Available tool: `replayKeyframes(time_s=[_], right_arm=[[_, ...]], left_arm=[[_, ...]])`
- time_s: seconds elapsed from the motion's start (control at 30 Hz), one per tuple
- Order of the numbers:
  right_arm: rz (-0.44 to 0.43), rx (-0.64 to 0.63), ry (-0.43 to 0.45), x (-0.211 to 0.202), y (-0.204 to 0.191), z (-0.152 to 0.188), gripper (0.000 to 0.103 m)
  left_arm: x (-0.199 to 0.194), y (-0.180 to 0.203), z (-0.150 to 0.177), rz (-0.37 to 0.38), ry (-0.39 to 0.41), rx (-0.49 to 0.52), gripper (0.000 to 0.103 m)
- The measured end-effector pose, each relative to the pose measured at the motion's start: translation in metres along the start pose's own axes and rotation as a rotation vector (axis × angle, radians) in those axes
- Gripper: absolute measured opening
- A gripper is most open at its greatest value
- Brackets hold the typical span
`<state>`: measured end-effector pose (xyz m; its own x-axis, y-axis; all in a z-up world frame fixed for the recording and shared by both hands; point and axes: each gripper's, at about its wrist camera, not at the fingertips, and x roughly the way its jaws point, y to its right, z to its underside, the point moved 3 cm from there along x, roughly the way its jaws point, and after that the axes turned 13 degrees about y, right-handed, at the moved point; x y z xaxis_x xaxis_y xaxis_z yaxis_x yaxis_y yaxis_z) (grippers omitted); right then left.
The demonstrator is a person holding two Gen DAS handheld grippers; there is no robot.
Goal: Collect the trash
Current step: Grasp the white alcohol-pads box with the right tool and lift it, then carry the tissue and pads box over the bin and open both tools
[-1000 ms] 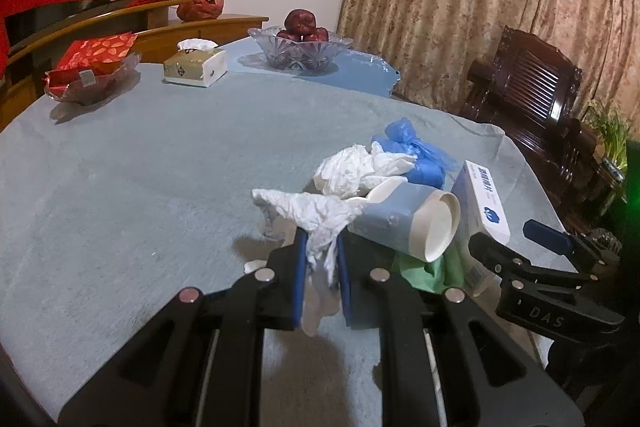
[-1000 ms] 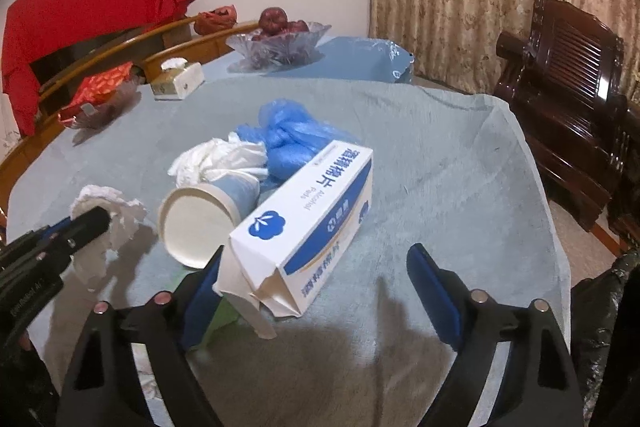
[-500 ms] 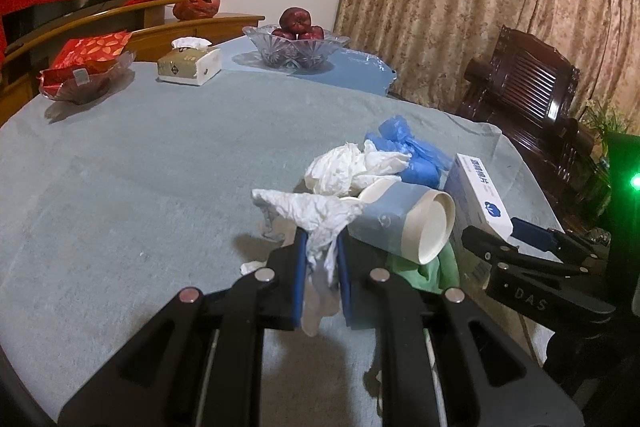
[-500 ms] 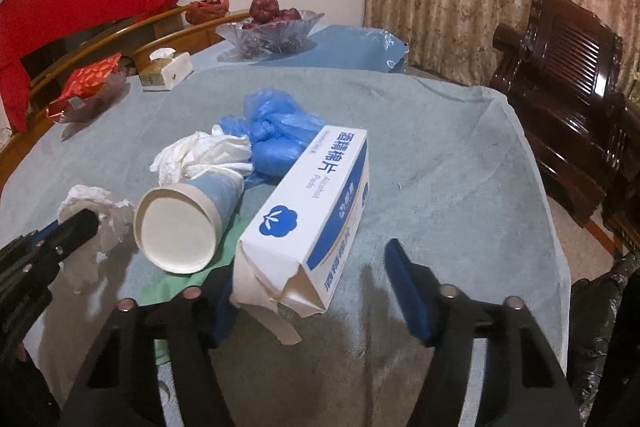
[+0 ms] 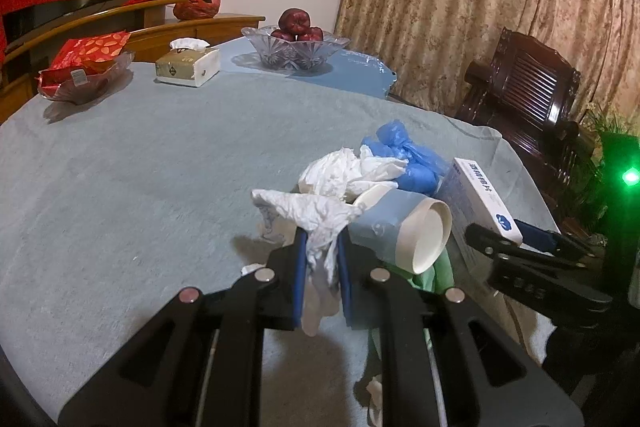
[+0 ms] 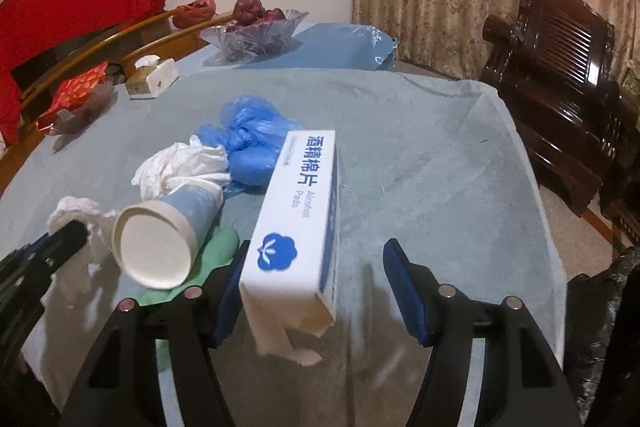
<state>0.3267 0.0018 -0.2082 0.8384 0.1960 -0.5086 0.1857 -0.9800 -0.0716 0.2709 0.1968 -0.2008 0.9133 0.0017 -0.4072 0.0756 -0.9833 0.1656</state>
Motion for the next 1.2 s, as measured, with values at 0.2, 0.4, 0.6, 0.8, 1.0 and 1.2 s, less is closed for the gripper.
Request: replayKeyframes(time_s=[0.2,0.4,0.6,0.8,1.0,1.2], right_arm=[[-0.025,0.032,-0.044,0.008,0.005,0.004,0.030],[-0.041,0.027,-0.008,-0.015,0.012,-0.003,0.029],[-0.058,-0.007,0.032,-0.055,0.015,-0.014,0.029],[-0.065,-0.005,0.061,-0.102,0.029,-0.019,0.029],[-0.050,0.010,0.104,-0.150,0.053,-0.025,0.029],[-0.009,0.039,0.137,-0.196,0.090,-0.023,0.029]], left_arm=[[0.001,0.006,-0.001,0.005,0.002,0.013,0.014],[-0.007,0.017,-0.007,0.007,0.015,0.027,0.014],[-0.028,0.034,-0.014,0.023,0.041,0.040,0.014],[-0.065,0.066,-0.024,0.072,0.083,0.051,0.014],[-0.100,0.106,-0.031,0.141,0.116,0.072,0.014],[-0.126,0.146,-0.034,0.210,0.136,0.091,0.014]])
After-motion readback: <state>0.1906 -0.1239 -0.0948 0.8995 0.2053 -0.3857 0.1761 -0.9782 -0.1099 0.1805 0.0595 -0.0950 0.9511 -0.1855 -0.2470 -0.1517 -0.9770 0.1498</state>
